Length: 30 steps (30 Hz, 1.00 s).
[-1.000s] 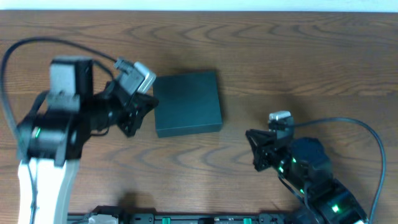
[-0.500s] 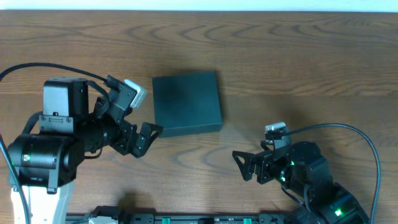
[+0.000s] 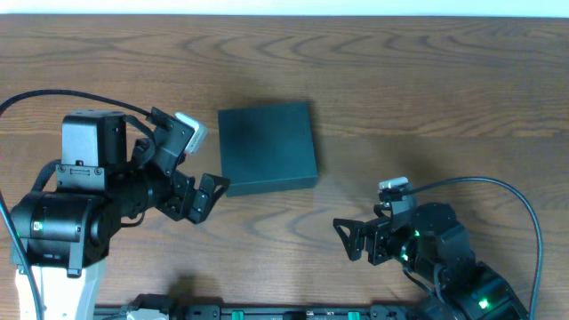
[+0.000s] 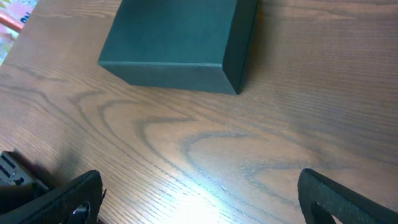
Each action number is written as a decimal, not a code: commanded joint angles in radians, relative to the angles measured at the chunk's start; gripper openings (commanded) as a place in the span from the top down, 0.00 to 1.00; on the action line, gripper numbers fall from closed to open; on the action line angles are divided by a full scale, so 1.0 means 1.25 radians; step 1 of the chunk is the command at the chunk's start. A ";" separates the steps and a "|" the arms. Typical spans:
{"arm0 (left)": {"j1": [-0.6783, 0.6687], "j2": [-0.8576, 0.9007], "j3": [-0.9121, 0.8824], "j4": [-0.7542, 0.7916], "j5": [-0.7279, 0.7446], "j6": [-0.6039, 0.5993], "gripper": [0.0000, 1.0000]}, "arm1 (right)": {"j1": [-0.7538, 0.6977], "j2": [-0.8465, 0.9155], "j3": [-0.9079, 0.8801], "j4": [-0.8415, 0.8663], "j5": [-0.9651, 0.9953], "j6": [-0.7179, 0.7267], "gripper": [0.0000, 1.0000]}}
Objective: Pack container
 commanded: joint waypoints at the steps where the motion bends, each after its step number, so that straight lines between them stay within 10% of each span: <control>1: 0.001 -0.016 -0.003 0.005 -0.122 0.000 0.05 | -0.006 -0.003 0.007 -0.003 -0.003 0.009 0.01; 11: 0.032 -0.258 -0.181 0.213 -0.388 -0.075 0.05 | -0.006 -0.003 0.007 -0.003 -0.003 0.009 0.01; 30: 0.149 -0.794 -0.818 0.476 -0.466 -0.364 0.05 | -0.006 -0.003 0.007 -0.003 -0.003 0.009 0.01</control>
